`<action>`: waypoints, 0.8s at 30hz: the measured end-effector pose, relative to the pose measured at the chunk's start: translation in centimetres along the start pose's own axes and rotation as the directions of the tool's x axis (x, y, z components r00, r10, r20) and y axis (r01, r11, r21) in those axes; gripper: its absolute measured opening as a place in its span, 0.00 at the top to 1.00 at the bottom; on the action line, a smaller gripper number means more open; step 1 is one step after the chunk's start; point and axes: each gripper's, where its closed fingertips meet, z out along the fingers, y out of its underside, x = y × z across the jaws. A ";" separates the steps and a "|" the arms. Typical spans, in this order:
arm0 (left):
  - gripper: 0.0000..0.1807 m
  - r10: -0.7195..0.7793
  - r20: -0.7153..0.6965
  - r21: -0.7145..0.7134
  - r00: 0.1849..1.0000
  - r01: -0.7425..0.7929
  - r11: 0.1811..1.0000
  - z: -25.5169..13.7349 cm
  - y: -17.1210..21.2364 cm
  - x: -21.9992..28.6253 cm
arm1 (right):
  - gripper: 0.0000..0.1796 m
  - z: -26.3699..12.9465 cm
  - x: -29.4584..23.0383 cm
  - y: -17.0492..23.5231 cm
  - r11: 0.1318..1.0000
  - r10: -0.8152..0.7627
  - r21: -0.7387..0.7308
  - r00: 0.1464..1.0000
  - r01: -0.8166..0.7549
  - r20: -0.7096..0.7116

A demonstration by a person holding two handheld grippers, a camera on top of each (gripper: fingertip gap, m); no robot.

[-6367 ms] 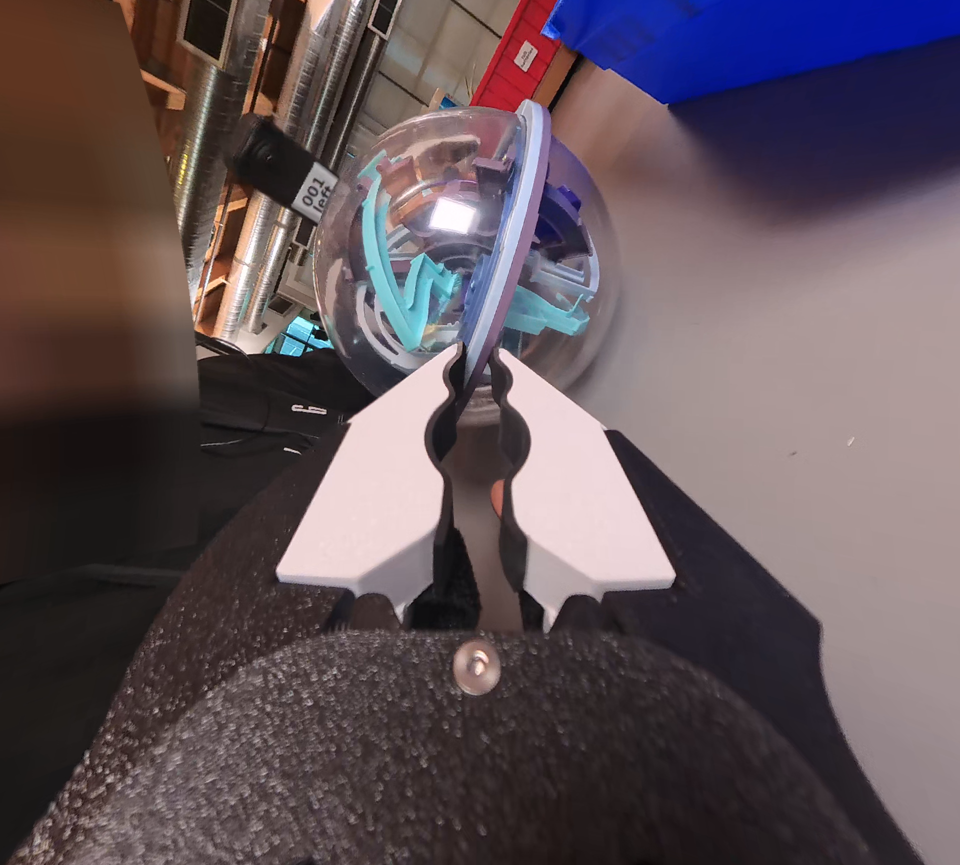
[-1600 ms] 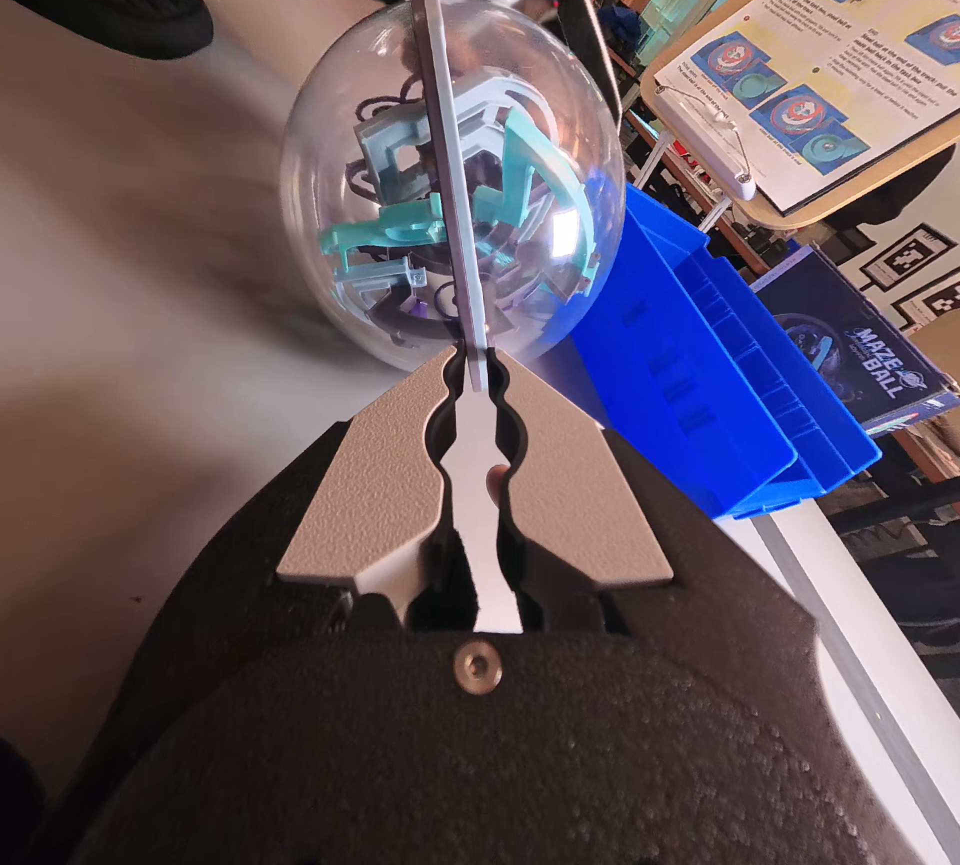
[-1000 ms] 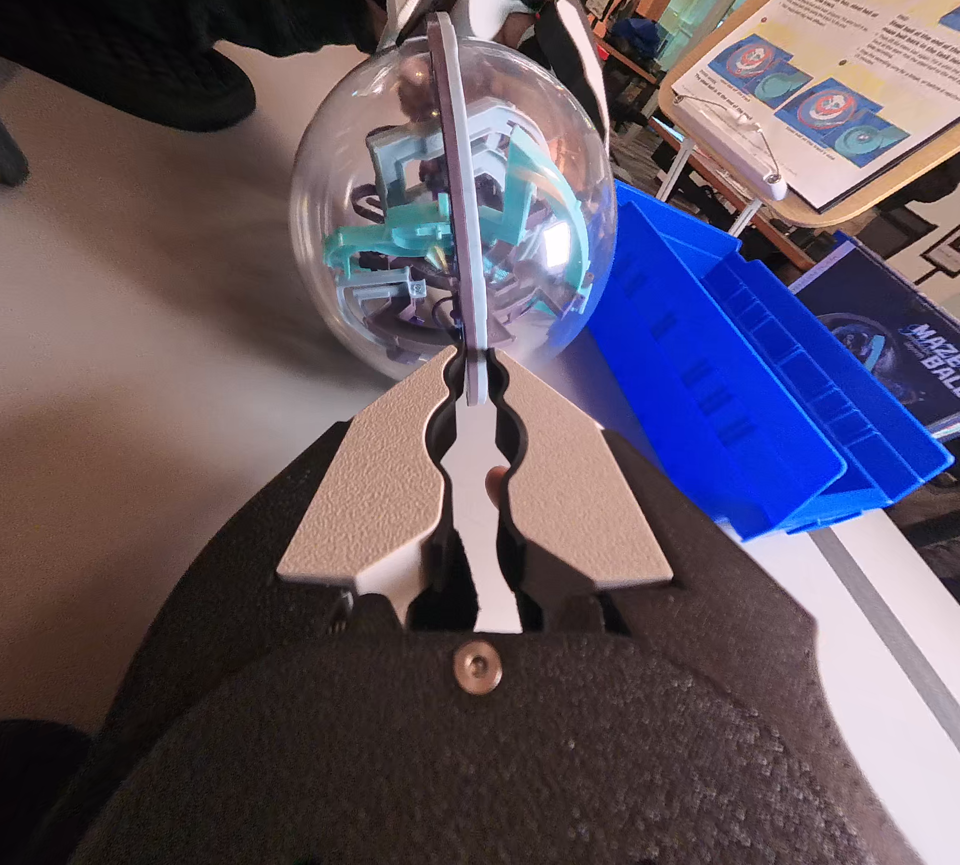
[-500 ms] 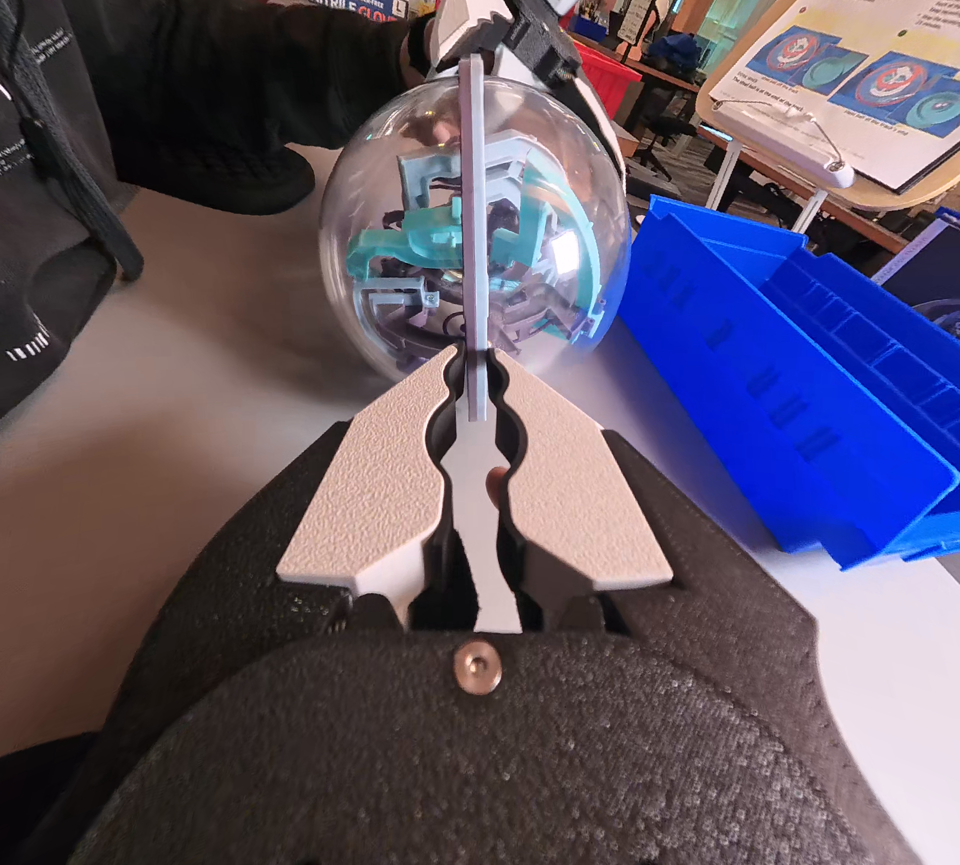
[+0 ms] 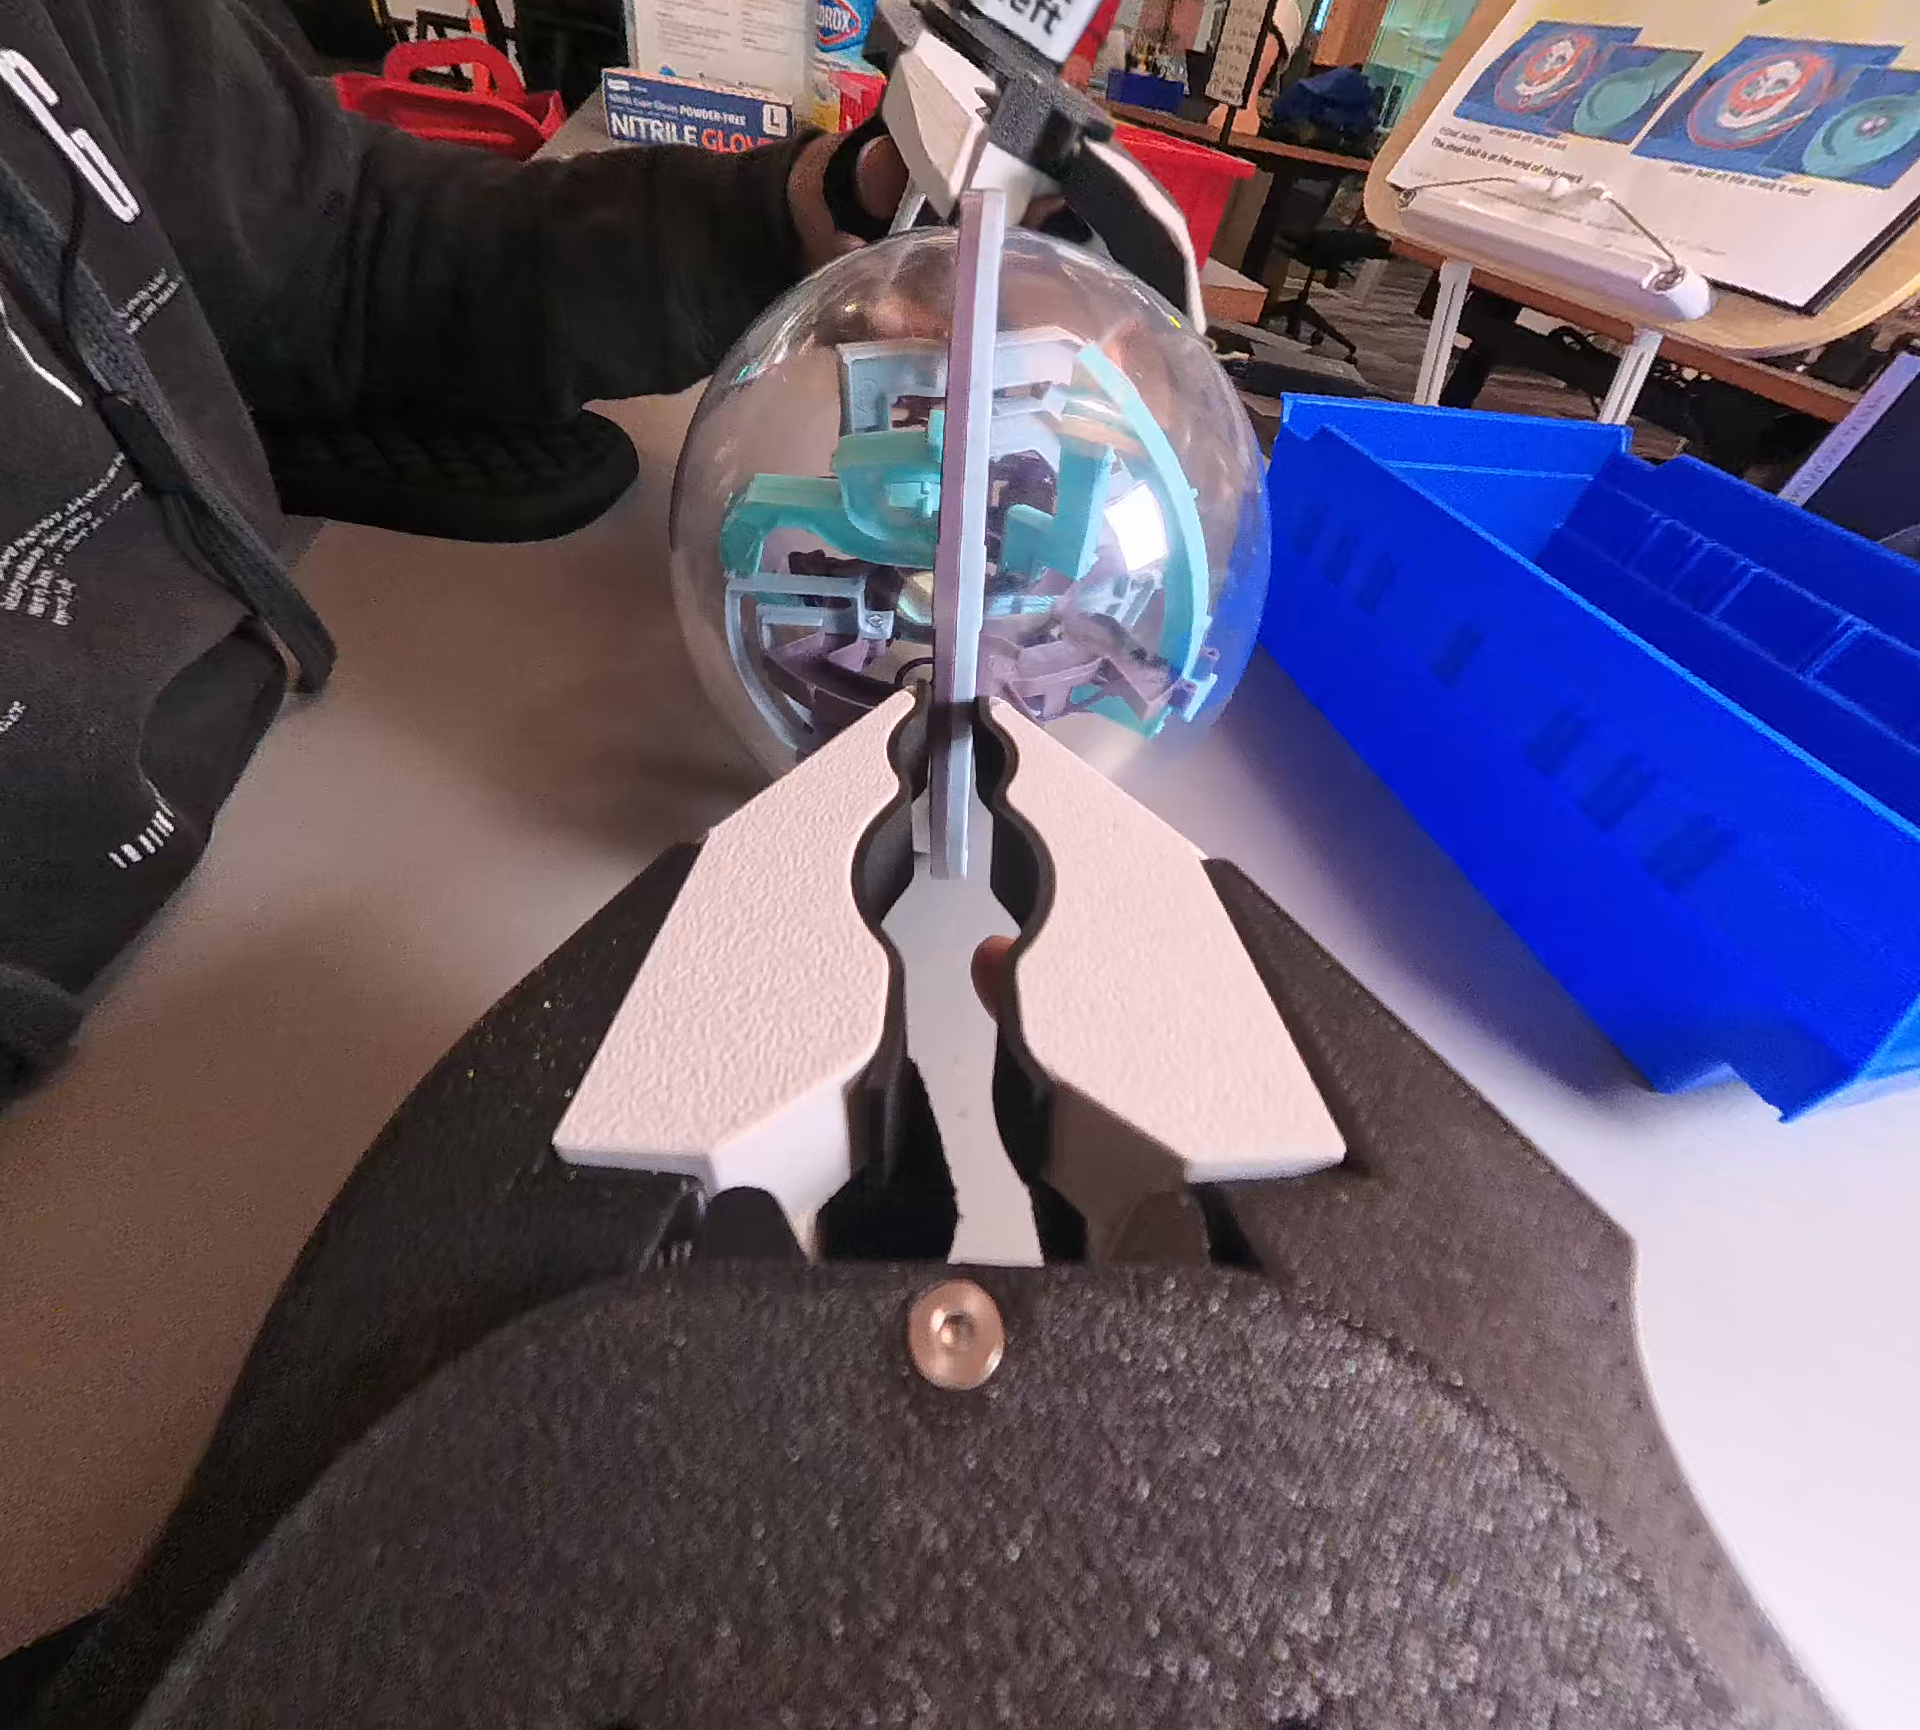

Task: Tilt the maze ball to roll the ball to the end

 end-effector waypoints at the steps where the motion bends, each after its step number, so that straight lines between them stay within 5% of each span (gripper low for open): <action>1: 0.65 0.028 0.008 -0.004 1.000 -0.028 1.000 -0.2 -0.1 0.2 | 0.97 0.0 0.0 0.0 1.000 0.005 0.001 1.000 -0.005 -0.001; 13: 0.93 0.238 0.000 -0.105 0.971 -0.237 0.966 -1.1 0.0 1.8 | 0.97 -0.2 0.2 -0.6 0.998 0.063 0.026 0.998 -0.063 0.001; 24: 0.95 0.209 -0.076 -0.155 0.975 -0.219 0.963 -0.8 -0.4 0.7 | 0.97 -0.3 0.5 -0.7 0.994 0.099 0.036 0.995 -0.099 -0.005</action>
